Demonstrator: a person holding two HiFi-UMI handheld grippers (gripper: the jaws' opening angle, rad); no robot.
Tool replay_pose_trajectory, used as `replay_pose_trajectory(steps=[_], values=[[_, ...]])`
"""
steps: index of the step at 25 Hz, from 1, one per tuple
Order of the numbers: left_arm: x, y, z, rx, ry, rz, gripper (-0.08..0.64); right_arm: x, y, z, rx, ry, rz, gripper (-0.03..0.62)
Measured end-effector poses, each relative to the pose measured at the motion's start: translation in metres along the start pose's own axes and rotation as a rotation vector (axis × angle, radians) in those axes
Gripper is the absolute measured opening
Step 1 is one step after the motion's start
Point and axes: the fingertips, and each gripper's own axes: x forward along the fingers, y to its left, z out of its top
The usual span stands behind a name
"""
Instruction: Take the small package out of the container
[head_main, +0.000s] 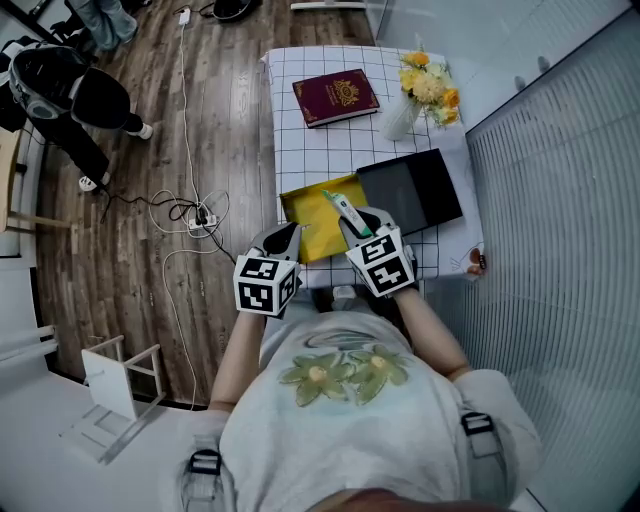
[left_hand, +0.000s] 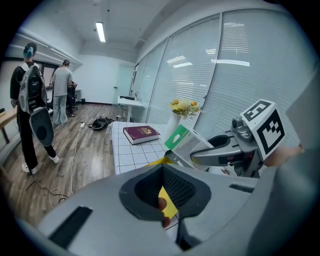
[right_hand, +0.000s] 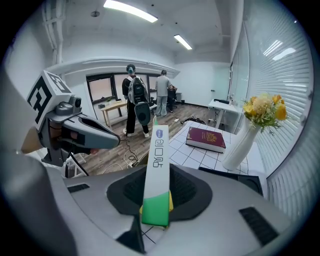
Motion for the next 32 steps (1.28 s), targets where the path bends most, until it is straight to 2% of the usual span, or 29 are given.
replay_pose_trajectory(steps=[32], values=[[-0.013, -0.013, -0.001, 0.015, -0.017, -0.003, 0.005, -0.042, 0.013, 0.024, -0.078, -0.075, -0.002, 0.087]])
